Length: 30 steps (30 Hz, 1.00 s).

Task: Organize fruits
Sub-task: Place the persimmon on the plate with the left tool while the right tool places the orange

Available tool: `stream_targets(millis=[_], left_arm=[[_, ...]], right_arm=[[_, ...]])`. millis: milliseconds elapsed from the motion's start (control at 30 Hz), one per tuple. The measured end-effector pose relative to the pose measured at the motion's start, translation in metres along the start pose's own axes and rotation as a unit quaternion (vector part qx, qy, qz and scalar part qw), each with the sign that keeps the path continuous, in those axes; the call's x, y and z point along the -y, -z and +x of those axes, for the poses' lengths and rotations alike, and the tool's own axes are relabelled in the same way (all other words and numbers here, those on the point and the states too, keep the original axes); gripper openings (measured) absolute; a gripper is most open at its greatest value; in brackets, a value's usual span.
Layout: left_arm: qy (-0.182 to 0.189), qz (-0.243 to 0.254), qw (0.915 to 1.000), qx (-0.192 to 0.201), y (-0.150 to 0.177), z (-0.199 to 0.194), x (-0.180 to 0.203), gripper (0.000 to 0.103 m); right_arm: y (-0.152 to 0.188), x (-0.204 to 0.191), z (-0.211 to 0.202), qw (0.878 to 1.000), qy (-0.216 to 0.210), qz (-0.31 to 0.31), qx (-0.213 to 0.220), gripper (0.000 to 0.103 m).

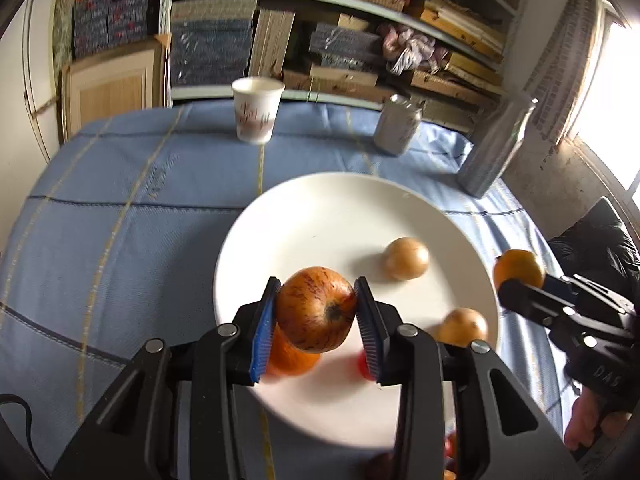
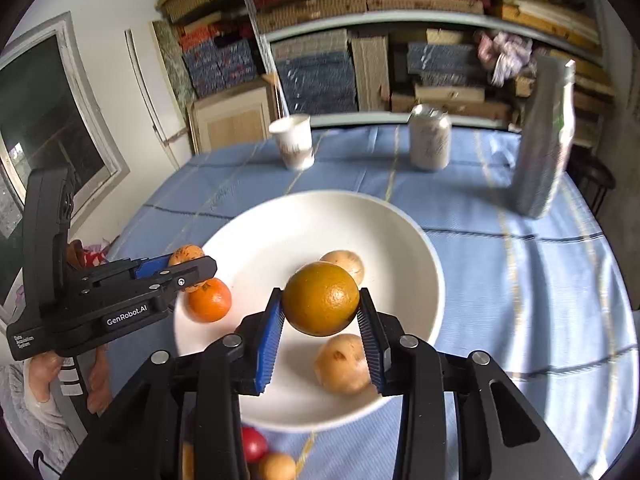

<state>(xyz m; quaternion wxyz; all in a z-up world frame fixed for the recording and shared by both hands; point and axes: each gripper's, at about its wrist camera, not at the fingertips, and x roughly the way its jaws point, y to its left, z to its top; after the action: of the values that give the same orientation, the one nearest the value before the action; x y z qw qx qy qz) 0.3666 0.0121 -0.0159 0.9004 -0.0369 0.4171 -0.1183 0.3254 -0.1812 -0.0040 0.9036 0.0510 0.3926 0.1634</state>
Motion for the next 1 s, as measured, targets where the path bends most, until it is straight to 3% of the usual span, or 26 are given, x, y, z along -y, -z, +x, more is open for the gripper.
stream_targets(millis=[333,400,467,533,800,867,933,1000], left_arm=[[0.008,0.002,0.9999,-0.008,-0.008,0.031,-0.006,0.037],[0.007,0.005,0.9999,-0.009,-0.006,0.035,-0.005,0.045],[0.002,0.006,1.0000,-0.004,-0.005,0.036,-0.005,0.057],[0.002,0.006,1.0000,-0.003,-0.005,0.035,-0.006,0.060],[0.015,-0.011,0.9994,0.030,-0.010,-0.003,-0.013,0.064],[0.009,-0.012,0.9989,0.044,-0.008,-0.021,-0.012,0.070],[-0.002,-0.008,0.9984,0.055,-0.004,-0.037,-0.009,0.071],[-0.005,-0.003,0.9982,0.059,0.000,-0.052,-0.005,0.071]], right_arm=[[0.007,0.003,0.044,0.999,0.008,-0.003,-0.038,0.038],[0.006,0.004,0.047,0.999,0.007,-0.003,-0.044,0.039],[0.006,0.004,0.048,0.999,0.005,0.000,-0.043,0.046],[0.005,0.004,0.045,0.999,0.007,-0.003,-0.038,0.051],[-0.008,-0.007,-0.014,0.999,-0.012,-0.007,0.031,0.052],[-0.009,-0.013,-0.038,0.998,-0.019,-0.011,0.055,0.056],[-0.008,-0.019,-0.059,0.997,-0.022,-0.017,0.077,0.065],[-0.001,-0.029,-0.084,0.994,-0.021,-0.030,0.102,0.067]])
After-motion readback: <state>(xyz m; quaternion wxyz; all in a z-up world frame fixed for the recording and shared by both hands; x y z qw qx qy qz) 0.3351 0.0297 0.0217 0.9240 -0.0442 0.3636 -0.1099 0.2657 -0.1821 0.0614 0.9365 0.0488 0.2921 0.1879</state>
